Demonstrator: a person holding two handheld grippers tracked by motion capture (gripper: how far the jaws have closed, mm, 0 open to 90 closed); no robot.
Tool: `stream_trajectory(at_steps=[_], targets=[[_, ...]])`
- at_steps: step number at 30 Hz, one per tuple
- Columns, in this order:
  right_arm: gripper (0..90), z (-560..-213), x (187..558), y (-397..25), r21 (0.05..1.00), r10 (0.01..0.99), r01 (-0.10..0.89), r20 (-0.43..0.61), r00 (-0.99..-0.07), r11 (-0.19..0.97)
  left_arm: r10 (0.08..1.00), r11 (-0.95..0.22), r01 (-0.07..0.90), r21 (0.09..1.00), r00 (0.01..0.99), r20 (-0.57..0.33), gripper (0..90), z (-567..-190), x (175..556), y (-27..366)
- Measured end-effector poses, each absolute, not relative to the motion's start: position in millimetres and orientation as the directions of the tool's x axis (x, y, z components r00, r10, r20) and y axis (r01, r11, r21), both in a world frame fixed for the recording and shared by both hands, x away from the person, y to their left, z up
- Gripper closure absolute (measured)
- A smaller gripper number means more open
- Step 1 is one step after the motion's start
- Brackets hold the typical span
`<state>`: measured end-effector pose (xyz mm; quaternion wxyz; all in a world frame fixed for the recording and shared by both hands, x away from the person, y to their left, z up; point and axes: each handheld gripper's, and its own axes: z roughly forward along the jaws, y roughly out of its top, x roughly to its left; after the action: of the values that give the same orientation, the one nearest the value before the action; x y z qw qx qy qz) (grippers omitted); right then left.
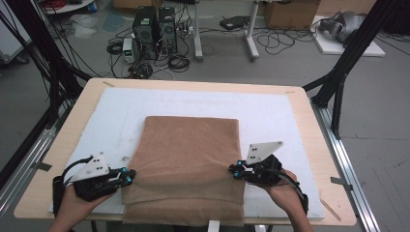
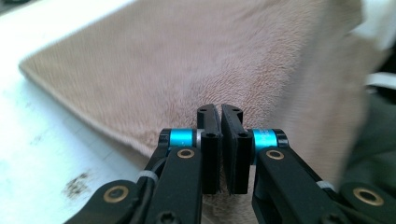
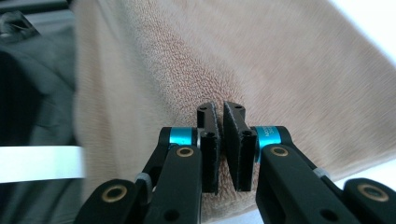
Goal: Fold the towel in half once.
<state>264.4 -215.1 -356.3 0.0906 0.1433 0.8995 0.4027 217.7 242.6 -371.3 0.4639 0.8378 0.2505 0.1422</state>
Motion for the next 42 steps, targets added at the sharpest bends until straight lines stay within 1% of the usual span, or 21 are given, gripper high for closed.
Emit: stream_trajectory(at_steps=[1, 3, 4, 8, 13, 14, 15, 18, 20, 22, 24, 26, 32, 35, 36, 37, 38, 40, 42], targets=[[83.1, -352.5, 263.0, -217.9, 0.765, 0.327, 0.181, -0.041, -0.944, 0.618, 0.557, -0.440, 0.288, 0.851, 0.830, 0.007, 80.3, -370.8, 217.9, 243.2], [74.7, -351.0, 266.6, -221.5, 0.775, 0.341, 0.198, -0.023, -0.940, 0.600, 0.571, -0.444, 0.310, 0.840, 0.821, -0.001, 66.1, -376.0, 225.3, 243.5], [74.1, -353.7, 270.9, -222.3, 0.771, 0.346, 0.218, -0.003, -0.938, 0.599, 0.581, -0.445, 0.321, 0.836, 0.814, -0.003, 64.5, -381.3, 229.5, 243.0], [69.5, -373.1, 281.7, -219.8, 0.746, 0.353, 0.261, 0.038, -0.935, 0.612, 0.596, -0.431, 0.362, 0.827, 0.802, -0.041, 63.8, -403.4, 243.6, 240.5], [62.6, -400.9, 288.8, -216.4, 0.696, 0.355, 0.301, 0.071, -0.932, 0.652, 0.600, -0.473, 0.400, 0.785, 0.799, -0.045, 60.9, -426.5, 256.0, 231.6], [62.6, -405.1, 290.1, -216.2, 0.690, 0.357, 0.308, 0.076, -0.931, 0.655, 0.597, -0.482, 0.401, 0.779, 0.801, -0.043, 60.3, -429.0, 255.6, 229.4], [62.6, -408.9, 290.8, -215.4, 0.686, 0.352, 0.317, 0.094, -0.931, 0.655, 0.592, -0.498, 0.395, 0.772, 0.806, -0.031, 60.3, -430.8, 255.0, 227.8], [62.4, -417.1, 289.7, -210.9, 0.669, 0.350, 0.316, 0.089, -0.933, 0.673, 0.582, -0.519, 0.391, 0.760, 0.813, -0.022, 63.3, -436.0, 253.5, 224.2], [63.2, -421.9, 290.1, -207.3, 0.664, 0.350, 0.312, 0.079, -0.933, 0.680, 0.578, -0.536, 0.388, 0.750, 0.816, -0.009, 68.0, -439.3, 254.1, 222.2], [72.4, -425.6, 291.2, -204.7, 0.655, 0.337, 0.314, 0.095, -0.937, 0.688, 0.574, -0.528, 0.387, 0.756, 0.819, -0.018, 75.0, -439.6, 254.8, 222.2], [75.7, -426.7, 290.6, -201.3, 0.644, 0.318, 0.301, 0.093, -0.943, 0.703, 0.575, -0.518, 0.390, 0.761, 0.818, -0.028, 81.5, -438.2, 256.2, 224.4], [76.2, -424.0, 291.1, -201.4, 0.654, 0.322, 0.297, 0.087, -0.943, 0.695, 0.587, -0.500, 0.397, 0.770, 0.809, -0.037, 84.6, -437.0, 259.2, 226.8], [77.4, -417.9, 299.1, -203.8, 0.681, 0.383, 0.323, 0.068, -0.921, 0.657, 0.635, -0.463, 0.399, 0.791, 0.772, -0.019, 85.3, -434.0, 272.0, 226.0], [75.7, -422.5, 305.0, -202.6, 0.666, 0.421, 0.347, 0.055, -0.905, 0.660, 0.672, -0.462, 0.404, 0.790, 0.741, 0.015, 82.8, -436.2, 280.9, 222.3], [75.3, -425.2, 307.2, -202.6, 0.661, 0.436, 0.355, 0.047, -0.899, 0.661, 0.683, -0.472, 0.397, 0.787, 0.730, 0.042, 82.5, -437.2, 283.5, 220.5], [75.1, -427.3, 309.6, -203.2, 0.667, 0.445, 0.369, 0.062, -0.893, 0.647, 0.690, -0.483, 0.390, 0.784, 0.721, 0.066, 81.7, -438.2, 286.0, 218.7], [75.1, -428.0, 311.0, -204.0, 0.672, 0.452, 0.377, 0.070, -0.889, 0.637, 0.694, -0.481, 0.392, 0.784, 0.717, 0.067, 81.5, -439.1, 287.8, 217.3], [72.3, -427.1, 310.9, -204.5, 0.679, 0.462, 0.375, 0.059, -0.885, 0.631, 0.700, -0.502, 0.385, 0.774, 0.706, 0.103, 80.7, -439.3, 291.3, 214.9], [69.2, -423.5, 309.2, -206.4, 0.688, 0.465, 0.368, 0.050, -0.884, 0.625, 0.710, -0.481, 0.401, 0.780, 0.700, 0.078, 77.2, -438.3, 292.3, 217.2]])
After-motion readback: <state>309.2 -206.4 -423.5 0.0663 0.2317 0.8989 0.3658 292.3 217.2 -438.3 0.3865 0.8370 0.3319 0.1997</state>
